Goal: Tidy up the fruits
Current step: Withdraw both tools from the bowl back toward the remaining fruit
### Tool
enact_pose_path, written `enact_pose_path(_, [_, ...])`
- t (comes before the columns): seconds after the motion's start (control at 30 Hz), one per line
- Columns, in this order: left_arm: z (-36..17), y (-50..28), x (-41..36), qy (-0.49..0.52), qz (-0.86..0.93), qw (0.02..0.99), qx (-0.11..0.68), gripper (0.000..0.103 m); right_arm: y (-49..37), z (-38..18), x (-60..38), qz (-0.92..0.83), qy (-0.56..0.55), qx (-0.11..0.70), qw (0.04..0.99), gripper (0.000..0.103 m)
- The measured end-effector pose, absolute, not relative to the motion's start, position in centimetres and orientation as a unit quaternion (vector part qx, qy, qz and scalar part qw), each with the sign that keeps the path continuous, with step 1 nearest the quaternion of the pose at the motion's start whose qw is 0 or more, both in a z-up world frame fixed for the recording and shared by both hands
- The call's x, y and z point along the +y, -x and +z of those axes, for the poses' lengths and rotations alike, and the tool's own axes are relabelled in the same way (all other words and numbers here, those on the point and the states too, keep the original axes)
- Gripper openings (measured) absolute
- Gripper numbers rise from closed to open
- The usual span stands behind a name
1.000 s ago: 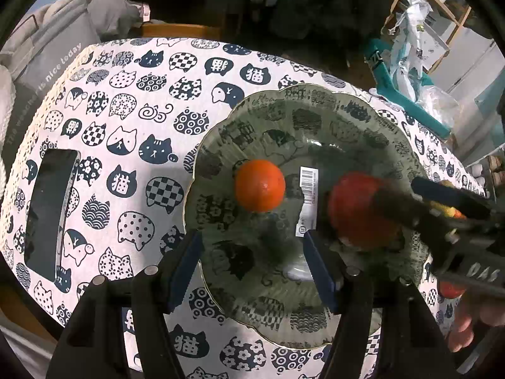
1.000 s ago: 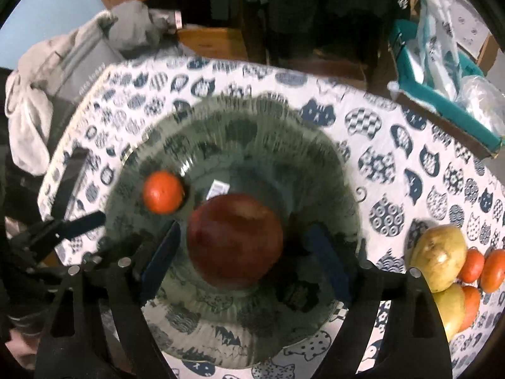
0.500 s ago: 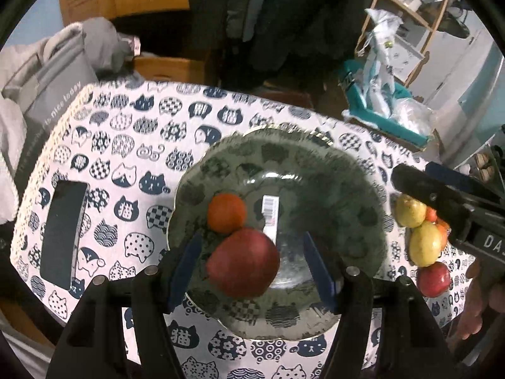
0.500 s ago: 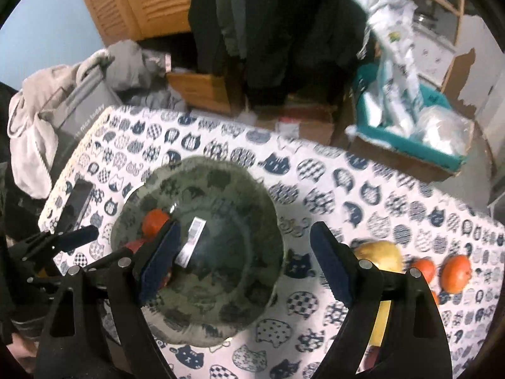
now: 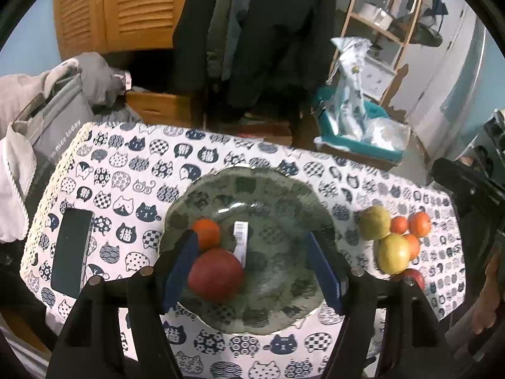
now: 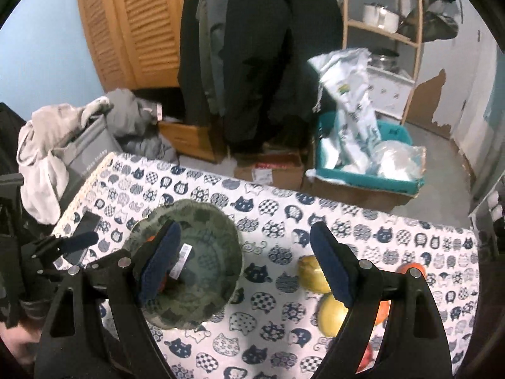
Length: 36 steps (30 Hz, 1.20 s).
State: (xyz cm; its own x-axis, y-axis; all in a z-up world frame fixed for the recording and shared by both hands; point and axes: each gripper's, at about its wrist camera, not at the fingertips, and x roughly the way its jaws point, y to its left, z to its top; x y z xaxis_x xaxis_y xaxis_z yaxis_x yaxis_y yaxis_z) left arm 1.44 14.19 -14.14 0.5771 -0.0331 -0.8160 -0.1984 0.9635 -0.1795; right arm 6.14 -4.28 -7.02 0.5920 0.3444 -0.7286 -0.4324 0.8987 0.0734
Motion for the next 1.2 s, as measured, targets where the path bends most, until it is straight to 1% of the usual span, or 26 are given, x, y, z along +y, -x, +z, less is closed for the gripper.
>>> enact_pose_path(0.1, [-13.0,-1.2,13.6,0.125,0.044,0.886,0.445,0.076,-5.2,-6.0,-5.6,0.212,0.058,0.383,0.897,0.085])
enact_pose_path(0.33, [-11.3,-1.1,11.6,0.112,0.030,0.895,0.431,0.077,-3.7,-4.5,-8.9,0.198,0.055,0.365,0.908,0.085])
enact_pose_path(0.4, [-10.9,-1.0,10.9,0.107,0.025,0.898,0.427,0.081,-3.4,-4.2,-10.1,0.192,0.049,0.364,0.910,0.085])
enact_pose_path(0.47, [-10.5,-1.0,10.0,0.102,0.019,0.900,0.423,0.081,-3.1,-4.0,-11.1,0.187,0.045,0.364,0.911,0.085])
enact_pose_path(0.87, [-9.3,-1.9,3.5,0.061,-0.033,0.904,0.423,0.082,-1.9,-3.7,-17.7,0.136,0.022,0.363,0.922,0.085])
enact_pose_path(0.97, [-9.2,-2.1,1.9,0.050,-0.043,0.905,0.421,0.085,-1.5,-3.7,-19.2,0.124,0.016,0.362,0.924,0.085])
enact_pose_path(1.2, [-9.5,-2.6,-1.5,0.023,-0.066,0.902,0.427,0.085,-0.9,-4.5,-22.0,0.099,0.013,0.371,0.923,0.085])
